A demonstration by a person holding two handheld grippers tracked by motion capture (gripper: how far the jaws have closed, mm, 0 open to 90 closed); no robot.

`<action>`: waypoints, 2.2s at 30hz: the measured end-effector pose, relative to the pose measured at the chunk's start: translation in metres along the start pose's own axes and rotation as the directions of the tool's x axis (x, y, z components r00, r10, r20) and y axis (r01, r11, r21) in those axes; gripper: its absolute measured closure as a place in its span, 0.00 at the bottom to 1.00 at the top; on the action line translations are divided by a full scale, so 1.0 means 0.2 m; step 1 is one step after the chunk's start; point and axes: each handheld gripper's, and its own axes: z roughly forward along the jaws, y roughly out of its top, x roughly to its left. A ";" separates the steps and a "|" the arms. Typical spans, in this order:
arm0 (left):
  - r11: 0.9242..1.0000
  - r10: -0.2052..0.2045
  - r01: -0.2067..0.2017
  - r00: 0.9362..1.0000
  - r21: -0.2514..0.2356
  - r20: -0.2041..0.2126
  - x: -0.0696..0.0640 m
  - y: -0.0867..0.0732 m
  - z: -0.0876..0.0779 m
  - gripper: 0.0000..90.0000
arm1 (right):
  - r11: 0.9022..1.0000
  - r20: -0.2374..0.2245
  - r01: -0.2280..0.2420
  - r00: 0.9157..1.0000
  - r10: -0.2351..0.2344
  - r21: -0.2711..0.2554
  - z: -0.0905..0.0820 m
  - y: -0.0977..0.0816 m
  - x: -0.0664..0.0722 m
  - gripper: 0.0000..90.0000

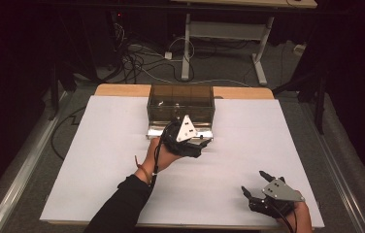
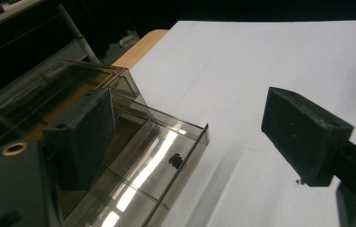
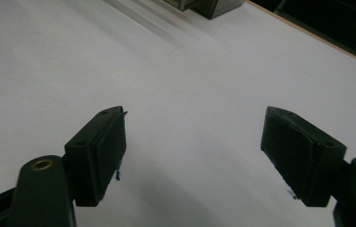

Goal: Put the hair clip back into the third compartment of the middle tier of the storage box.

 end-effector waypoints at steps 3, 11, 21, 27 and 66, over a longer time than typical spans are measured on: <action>1.000 0.008 -0.008 1.000 -0.003 0.007 -0.01 0.00 -0.02 0.19 | 1.000 0.000 0.003 1.000 -0.003 -0.001 0.00 0.00 0.00 0.26; 1.000 0.024 -0.024 1.000 -0.006 0.014 -0.03 -0.02 -0.06 0.19 | 1.000 -0.003 0.007 1.000 -0.007 -0.001 0.00 0.00 0.01 0.26; 0.999 0.036 -0.036 0.999 -0.022 0.028 -0.05 -0.03 -0.12 0.19 | 1.000 -0.003 0.010 1.000 -0.010 0.001 0.01 0.00 0.01 0.26; 0.999 0.049 -0.048 0.998 -0.025 0.031 -0.06 -0.05 -0.15 0.19 | 1.000 -0.005 0.008 1.000 -0.008 0.002 0.01 0.00 0.01 0.26; 0.998 0.070 -0.069 0.996 -0.012 0.052 -0.10 -0.19 -0.39 0.19 | 1.000 -0.012 0.017 1.000 -0.017 0.009 0.02 0.01 0.03 0.26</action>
